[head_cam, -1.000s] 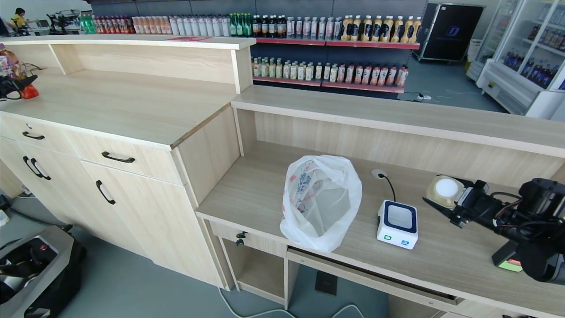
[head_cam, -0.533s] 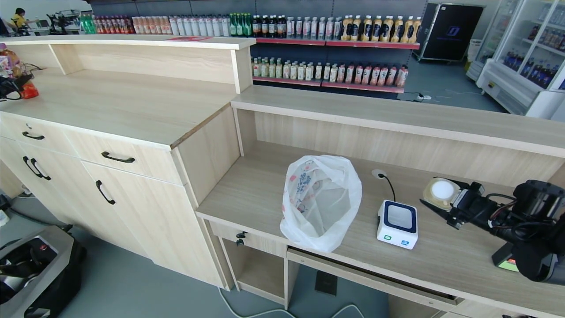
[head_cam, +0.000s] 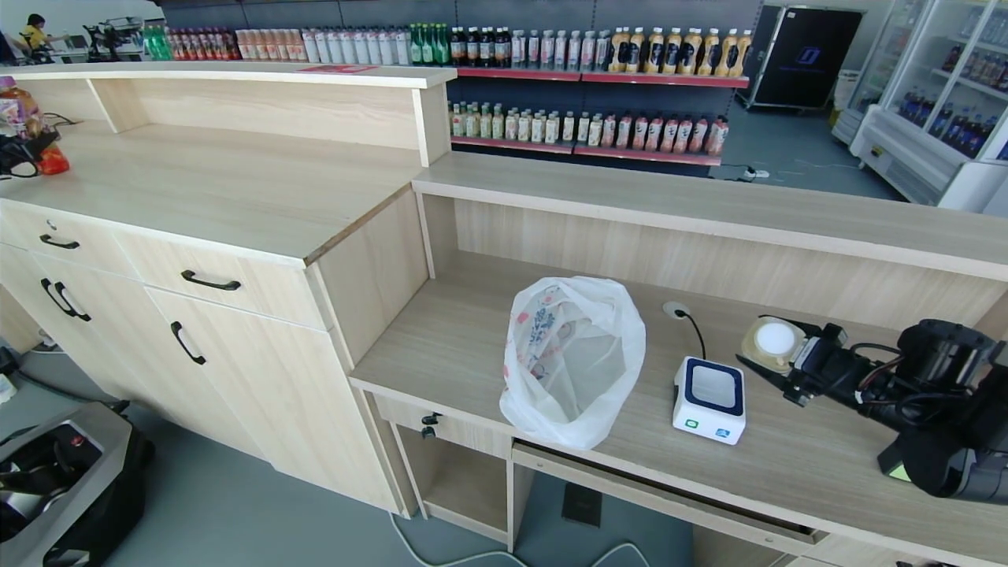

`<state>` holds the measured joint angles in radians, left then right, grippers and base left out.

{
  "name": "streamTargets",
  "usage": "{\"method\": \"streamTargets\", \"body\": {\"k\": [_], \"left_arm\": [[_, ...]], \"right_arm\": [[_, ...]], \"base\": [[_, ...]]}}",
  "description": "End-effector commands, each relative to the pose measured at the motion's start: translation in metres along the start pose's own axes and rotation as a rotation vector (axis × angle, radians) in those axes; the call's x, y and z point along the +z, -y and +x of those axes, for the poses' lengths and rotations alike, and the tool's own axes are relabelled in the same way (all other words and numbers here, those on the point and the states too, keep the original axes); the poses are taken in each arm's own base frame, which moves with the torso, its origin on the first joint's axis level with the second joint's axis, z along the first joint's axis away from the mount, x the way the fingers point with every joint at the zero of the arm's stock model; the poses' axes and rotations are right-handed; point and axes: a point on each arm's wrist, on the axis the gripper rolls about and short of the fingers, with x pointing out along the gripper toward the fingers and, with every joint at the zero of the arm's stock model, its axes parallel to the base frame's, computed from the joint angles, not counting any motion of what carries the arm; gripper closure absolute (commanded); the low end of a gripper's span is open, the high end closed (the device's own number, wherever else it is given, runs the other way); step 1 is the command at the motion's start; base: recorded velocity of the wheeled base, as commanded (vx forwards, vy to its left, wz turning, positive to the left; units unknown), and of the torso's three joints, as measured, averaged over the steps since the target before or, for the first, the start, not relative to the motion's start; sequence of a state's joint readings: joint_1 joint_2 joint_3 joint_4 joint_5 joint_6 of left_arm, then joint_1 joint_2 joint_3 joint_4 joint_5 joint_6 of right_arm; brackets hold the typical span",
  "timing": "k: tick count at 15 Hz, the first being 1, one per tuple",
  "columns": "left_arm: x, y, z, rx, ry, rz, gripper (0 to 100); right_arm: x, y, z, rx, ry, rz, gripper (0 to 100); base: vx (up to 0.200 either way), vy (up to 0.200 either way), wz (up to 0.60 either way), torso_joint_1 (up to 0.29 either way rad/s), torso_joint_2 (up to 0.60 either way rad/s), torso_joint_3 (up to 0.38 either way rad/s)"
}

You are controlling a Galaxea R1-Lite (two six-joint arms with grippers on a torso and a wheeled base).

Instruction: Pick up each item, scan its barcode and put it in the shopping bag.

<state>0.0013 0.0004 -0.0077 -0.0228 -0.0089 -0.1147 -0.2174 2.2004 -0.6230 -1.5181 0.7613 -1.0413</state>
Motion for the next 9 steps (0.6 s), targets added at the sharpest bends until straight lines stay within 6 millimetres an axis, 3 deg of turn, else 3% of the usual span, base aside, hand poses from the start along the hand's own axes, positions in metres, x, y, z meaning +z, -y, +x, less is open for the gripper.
{"method": "streamTargets", "body": {"k": [1,9], "left_arm": [[0.0,0.0,0.0,0.0,0.001,0.0,0],[0.0,0.0,0.0,0.0,0.001,0.0,0]], "right_arm": [[-0.0024,-0.0006,0.0024,0.0,0.001,-0.001,100],[-0.0036,-0.0054,0.0121,0.007,0.02,-0.005,100]], "base": [[0.0,0.0,0.0,0.0,0.0,0.0],[0.0,0.0,0.0,0.0,0.0,0.0]]}}
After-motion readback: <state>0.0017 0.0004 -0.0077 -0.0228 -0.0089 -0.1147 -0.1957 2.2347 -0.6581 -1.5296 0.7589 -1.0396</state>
